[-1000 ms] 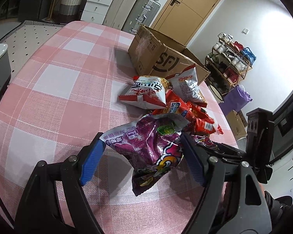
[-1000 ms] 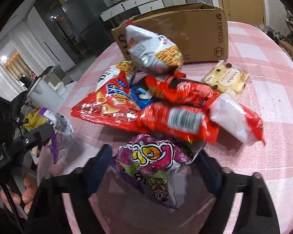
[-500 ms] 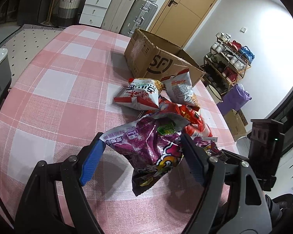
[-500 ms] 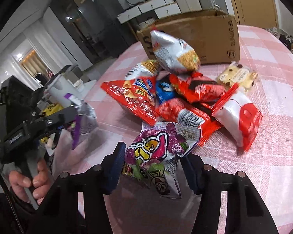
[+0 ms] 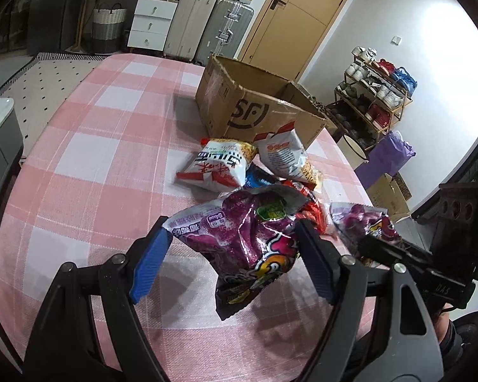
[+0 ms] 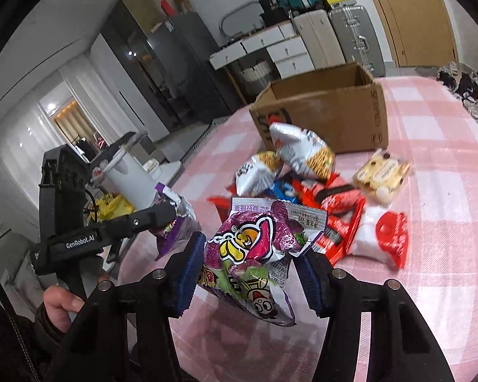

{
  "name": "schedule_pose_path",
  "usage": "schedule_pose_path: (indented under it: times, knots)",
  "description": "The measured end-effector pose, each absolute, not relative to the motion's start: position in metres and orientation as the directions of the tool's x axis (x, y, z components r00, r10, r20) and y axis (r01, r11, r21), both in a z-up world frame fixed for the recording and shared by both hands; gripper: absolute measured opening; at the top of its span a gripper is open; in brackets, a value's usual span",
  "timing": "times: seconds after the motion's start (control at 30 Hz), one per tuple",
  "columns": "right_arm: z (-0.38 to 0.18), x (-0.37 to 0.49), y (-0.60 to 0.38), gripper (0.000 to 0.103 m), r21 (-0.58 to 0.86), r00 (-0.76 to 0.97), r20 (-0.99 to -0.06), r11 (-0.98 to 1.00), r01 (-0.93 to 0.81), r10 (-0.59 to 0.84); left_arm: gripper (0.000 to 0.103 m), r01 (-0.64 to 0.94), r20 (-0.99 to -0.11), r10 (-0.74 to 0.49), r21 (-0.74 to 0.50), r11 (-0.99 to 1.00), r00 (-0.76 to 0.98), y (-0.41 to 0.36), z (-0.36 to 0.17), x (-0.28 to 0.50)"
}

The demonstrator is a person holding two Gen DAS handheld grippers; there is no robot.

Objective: Organize snacks
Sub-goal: 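Carry both purple candy bags over the box and open both grippers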

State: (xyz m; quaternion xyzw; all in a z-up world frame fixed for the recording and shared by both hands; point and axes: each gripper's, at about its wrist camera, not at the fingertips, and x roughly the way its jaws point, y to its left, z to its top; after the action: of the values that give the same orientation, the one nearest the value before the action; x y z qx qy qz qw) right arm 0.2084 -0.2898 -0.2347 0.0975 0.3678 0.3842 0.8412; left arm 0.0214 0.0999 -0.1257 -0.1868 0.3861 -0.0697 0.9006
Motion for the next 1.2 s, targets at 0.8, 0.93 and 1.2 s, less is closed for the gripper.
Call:
schedule_pose_path:
  times: [0.8, 0.93, 1.2]
  knots:
    - [-0.140, 0.280, -0.302, 0.056, 0.405, 0.509, -0.419, 0.657, -0.637, 0.752, 0.077, 0.086, -0.606, -0.263, -0.305, 0.948, 0.751, 0.062, -0.021, 0.096]
    - [-0.126, 0.300, -0.299, 0.056, 0.399, 0.517, -0.398, 0.651, -0.646, 0.757, 0.077, 0.093, -0.595, -0.258, -0.293, 0.952, 0.761, 0.060, 0.000, 0.119]
    - [-0.100, 0.349, -0.290, 0.056, 0.385, 0.530, -0.389, 0.656, -0.650, 0.754, 0.077, 0.086, -0.584, -0.245, -0.286, 0.954, 0.774, 0.063, 0.031, 0.178]
